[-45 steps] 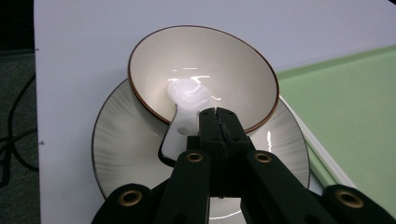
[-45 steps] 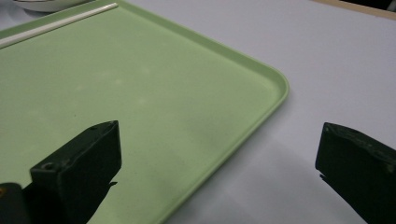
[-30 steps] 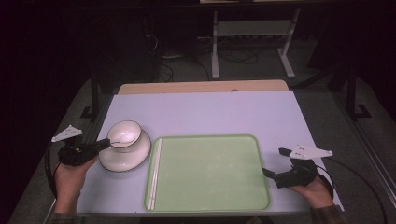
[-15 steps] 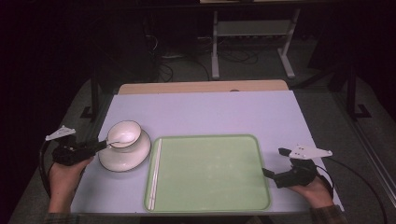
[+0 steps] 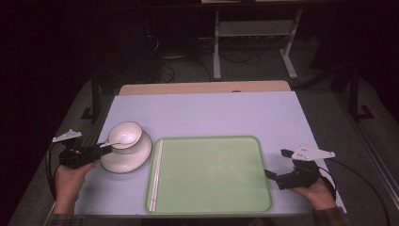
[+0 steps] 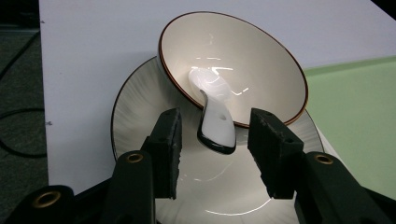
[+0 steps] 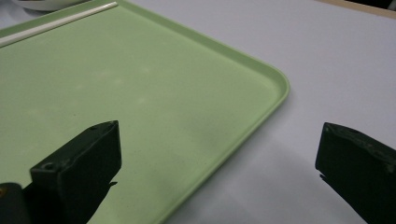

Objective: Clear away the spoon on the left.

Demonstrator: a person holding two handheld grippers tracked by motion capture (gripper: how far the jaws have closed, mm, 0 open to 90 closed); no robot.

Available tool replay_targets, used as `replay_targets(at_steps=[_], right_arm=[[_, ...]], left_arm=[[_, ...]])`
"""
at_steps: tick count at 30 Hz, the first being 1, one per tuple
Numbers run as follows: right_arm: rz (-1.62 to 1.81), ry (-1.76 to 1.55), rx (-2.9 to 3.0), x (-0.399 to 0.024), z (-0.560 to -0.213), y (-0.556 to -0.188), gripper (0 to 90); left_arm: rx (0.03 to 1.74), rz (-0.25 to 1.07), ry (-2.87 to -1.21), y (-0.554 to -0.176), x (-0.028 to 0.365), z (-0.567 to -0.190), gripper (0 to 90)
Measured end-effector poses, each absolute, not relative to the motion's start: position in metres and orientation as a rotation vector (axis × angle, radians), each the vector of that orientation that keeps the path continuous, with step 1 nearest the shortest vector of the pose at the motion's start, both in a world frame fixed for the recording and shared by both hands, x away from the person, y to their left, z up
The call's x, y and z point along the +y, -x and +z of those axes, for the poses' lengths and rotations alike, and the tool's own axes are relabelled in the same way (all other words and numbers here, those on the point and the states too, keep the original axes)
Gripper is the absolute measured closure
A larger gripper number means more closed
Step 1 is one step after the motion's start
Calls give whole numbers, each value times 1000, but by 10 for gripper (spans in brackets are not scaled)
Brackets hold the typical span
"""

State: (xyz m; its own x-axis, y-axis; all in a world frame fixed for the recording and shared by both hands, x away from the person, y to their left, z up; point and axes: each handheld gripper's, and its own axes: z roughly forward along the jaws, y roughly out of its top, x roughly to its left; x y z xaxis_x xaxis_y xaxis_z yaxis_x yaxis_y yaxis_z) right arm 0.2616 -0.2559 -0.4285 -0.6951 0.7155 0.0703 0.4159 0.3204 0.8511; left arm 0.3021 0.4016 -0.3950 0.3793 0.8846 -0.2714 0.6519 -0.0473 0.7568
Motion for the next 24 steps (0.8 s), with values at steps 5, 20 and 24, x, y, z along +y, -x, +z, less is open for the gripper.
replay_targets(at_steps=[5, 20, 24], right_arm=[[1317, -1013, 2274, -256, -429, -262, 0], [1316, -1014, 2274, -256, -429, -262, 0], [1315, -1014, 2274, -256, -429, -262, 0]], left_arm=[[1345, 332, -1767, -302, 402, -395, 601], [1336, 319, -1747, -302, 405, -394, 737], [1329, 322, -1733, -302, 404, -392, 749]])
